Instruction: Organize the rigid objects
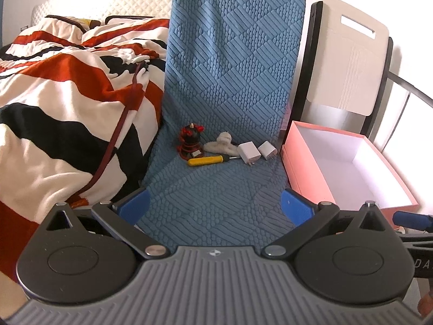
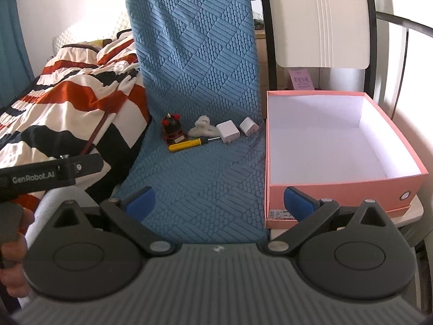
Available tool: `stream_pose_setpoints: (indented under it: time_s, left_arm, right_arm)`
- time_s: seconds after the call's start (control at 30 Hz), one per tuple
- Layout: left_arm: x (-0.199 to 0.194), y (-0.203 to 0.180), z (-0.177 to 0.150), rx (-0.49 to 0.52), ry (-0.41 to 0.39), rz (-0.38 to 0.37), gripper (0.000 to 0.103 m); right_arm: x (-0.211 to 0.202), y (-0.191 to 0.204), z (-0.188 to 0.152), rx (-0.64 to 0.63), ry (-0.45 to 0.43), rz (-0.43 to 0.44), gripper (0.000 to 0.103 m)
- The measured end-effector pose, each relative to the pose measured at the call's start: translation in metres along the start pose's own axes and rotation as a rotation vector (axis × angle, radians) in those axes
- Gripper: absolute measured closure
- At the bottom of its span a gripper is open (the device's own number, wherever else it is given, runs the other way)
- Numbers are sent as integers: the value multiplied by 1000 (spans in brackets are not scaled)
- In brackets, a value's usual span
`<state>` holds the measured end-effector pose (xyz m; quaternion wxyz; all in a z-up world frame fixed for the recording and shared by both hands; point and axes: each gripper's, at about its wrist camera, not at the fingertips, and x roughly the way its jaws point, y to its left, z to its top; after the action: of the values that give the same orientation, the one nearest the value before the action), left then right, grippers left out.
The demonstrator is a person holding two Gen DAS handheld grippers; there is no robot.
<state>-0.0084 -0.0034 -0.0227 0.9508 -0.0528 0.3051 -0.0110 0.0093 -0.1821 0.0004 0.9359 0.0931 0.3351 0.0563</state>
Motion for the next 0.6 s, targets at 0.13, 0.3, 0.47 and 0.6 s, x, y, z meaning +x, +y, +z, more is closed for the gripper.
stream_pose_setpoints:
  time_s: [0.13, 0.3, 0.47, 0.6]
  left_arm:
    - [7, 1, -2, 0, 14, -12, 0]
    - [18, 2, -4, -4, 31, -15, 0]
    - [24, 11, -7, -29, 50, -5, 0]
    - [31, 20, -7, -50, 50, 3, 0]
  right_arm:
    - [6, -1, -4, -7, 10, -23, 0]
    - [13, -6, -7, 21, 36, -17, 0]
    - [22, -4, -6, 3, 36, -16, 0]
    - [31, -5, -7, 8, 41, -17, 0]
